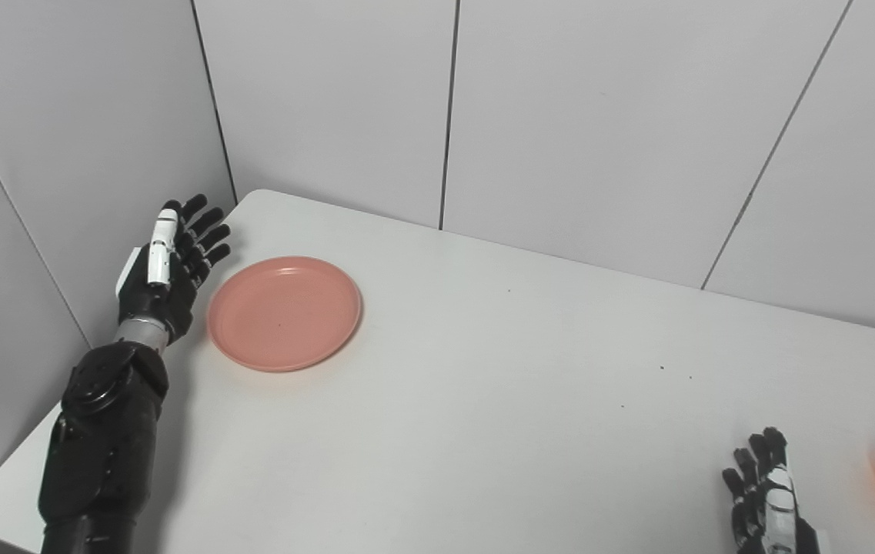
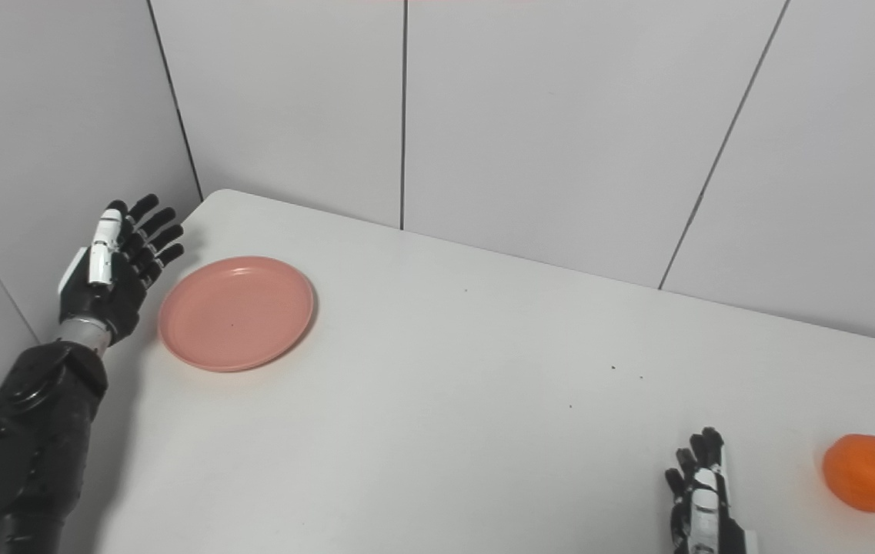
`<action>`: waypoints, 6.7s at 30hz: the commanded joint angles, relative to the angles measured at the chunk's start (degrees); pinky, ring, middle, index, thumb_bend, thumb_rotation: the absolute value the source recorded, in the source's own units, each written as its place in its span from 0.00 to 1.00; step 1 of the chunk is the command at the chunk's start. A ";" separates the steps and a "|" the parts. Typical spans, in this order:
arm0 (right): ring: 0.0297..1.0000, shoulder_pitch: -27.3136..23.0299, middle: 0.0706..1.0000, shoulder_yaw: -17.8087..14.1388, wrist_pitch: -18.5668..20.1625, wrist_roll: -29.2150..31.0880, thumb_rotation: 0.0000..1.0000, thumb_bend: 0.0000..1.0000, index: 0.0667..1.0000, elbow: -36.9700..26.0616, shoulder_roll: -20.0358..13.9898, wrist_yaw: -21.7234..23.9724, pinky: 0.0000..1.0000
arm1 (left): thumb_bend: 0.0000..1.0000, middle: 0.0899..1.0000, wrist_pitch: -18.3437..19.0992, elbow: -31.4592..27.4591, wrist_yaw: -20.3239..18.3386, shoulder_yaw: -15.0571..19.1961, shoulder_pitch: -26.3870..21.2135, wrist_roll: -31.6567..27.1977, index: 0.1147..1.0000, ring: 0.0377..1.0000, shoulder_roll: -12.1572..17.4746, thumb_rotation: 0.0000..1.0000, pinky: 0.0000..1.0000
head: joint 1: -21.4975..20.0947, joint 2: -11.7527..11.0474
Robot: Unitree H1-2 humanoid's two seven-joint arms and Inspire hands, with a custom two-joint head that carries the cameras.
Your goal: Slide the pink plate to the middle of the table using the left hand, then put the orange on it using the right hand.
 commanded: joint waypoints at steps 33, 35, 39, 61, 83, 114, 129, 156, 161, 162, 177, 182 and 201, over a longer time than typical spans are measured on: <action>0.97 -0.62 0.99 -1.58 -3.01 0.40 1.00 0.17 1.00 -0.05 -0.25 0.93 0.97 | 0.31 0.94 -6.69 3.05 -1.74 1.81 -0.02 -1.20 0.92 0.95 -0.65 1.00 0.98 | 1.01 0.10; 0.98 -0.63 1.00 -1.50 -3.71 0.12 1.00 0.16 1.00 0.18 -0.48 1.17 0.97 | 0.31 0.95 -7.59 3.61 -2.32 1.93 0.04 -1.46 0.94 0.96 -0.60 1.00 1.00 | 1.07 0.09; 0.97 -0.66 0.99 -1.75 -3.55 0.37 1.00 0.18 1.00 0.52 -0.42 1.17 0.97 | 0.31 0.96 -8.17 3.81 -2.49 1.96 0.19 -1.29 0.95 0.97 -0.62 1.00 1.00 | 1.14 0.15; 0.97 -0.65 0.99 -1.97 -2.78 0.06 1.00 0.18 0.99 -0.07 -0.05 0.93 0.96 | 0.28 0.94 -8.77 10.72 -4.83 -0.23 -0.58 -1.54 0.93 0.95 -0.26 1.00 0.98 | 1.23 0.29; 0.97 -0.58 0.99 -1.51 -1.89 0.00 1.00 0.17 1.00 -0.64 0.07 0.99 0.99 | 0.35 0.87 -6.36 13.28 -8.93 -4.31 -1.87 -3.27 0.86 0.87 -0.98 1.00 0.87 | 0.50 0.52; 0.98 -0.50 0.99 -0.69 -0.76 -0.71 1.00 0.17 1.00 -2.01 0.90 0.18 1.00 | 0.33 0.86 -0.50 5.91 -6.68 -10.57 -2.38 -2.18 0.84 0.85 -8.34 1.00 0.85 | -1.32 1.20; 0.98 -0.37 0.99 -0.31 -0.77 -1.71 1.00 0.17 1.00 -2.76 1.06 -0.26 1.00 | 0.33 0.85 2.25 2.88 -5.74 -14.72 -1.93 -0.39 0.83 0.85 -11.57 1.00 0.85 | -2.26 2.11; 0.94 -0.55 0.96 -0.29 0.81 -3.89 1.00 0.21 0.96 -3.81 2.83 -2.72 0.93 | 0.36 0.85 4.27 1.83 -5.48 -18.34 -1.68 -0.55 0.83 0.85 -17.43 1.00 0.85 | -8.07 5.62; 0.94 -0.63 0.95 0.34 0.83 -4.38 1.00 0.21 0.96 -3.71 2.84 -2.72 0.93 | 0.35 0.86 4.19 1.49 -5.20 -19.52 -1.03 0.42 0.84 0.85 -19.19 1.00 0.85 | -9.11 6.79; 0.93 -0.68 0.95 0.45 0.62 -4.44 1.00 0.21 0.96 -3.51 2.90 -2.73 0.94 | 0.35 0.85 4.16 1.47 -5.26 -19.77 -0.97 0.54 0.84 0.85 -19.41 1.00 0.85 | -9.79 7.20; 0.94 -1.54 0.95 1.70 2.55 -7.11 1.00 0.27 0.96 -4.24 4.49 -3.82 0.95 | 0.35 0.86 6.77 -3.93 -4.01 -22.66 1.70 2.10 0.85 0.85 -23.82 1.00 0.85 | -15.15 10.29; 0.93 -1.73 0.94 1.80 3.32 -8.19 1.00 0.28 0.95 -4.68 5.12 -3.98 0.94 | 0.37 0.87 7.74 -6.38 -4.03 -24.98 3.29 3.43 0.85 0.87 -25.17 1.00 0.86 | -16.53 10.92; 0.93 -3.73 0.94 0.14 3.90 -9.15 1.00 0.29 0.94 -4.29 5.61 -5.25 0.94 | 0.36 0.89 8.69 -11.05 -4.41 -28.14 8.64 3.25 0.88 0.89 -26.77 1.00 0.90 | -20.81 11.75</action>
